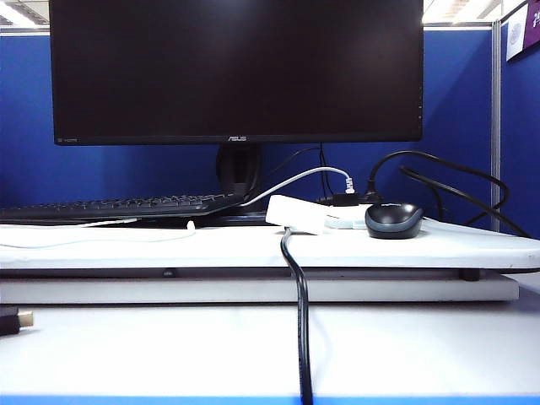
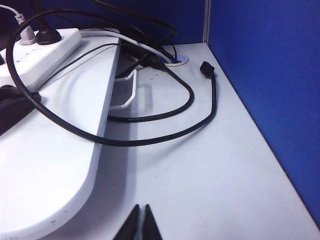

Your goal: Pick up the Type-C charging cable and the charging base, insert one end of the Type-C charger into the corresponding slot on the base, and finally place the plugged-in charger back on the table.

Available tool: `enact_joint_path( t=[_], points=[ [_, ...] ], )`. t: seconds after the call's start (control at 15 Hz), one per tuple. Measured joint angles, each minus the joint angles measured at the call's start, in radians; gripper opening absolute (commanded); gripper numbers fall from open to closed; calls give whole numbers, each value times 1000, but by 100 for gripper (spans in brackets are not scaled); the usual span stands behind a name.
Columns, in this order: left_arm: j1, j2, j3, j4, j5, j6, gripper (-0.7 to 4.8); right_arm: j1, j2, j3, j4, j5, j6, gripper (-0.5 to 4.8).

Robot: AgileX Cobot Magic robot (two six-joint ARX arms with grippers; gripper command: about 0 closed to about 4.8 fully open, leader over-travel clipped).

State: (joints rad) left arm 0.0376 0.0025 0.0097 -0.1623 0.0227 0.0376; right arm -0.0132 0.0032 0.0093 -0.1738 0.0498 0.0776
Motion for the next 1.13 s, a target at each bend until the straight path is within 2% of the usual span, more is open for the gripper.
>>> enact_joint_path(
  t=[0.67, 1.0, 1.13],
  points=[
    [0, 0, 0, 1, 0, -3, -5, 0, 0, 0, 5, 0, 0, -1],
    [0, 0, 30, 7, 0, -153, -5, 0, 0, 76, 48, -1, 27, -1],
    [0, 0, 88, 13, -1, -166, -5, 0, 0, 142, 56, -1, 28, -1]
  ],
)
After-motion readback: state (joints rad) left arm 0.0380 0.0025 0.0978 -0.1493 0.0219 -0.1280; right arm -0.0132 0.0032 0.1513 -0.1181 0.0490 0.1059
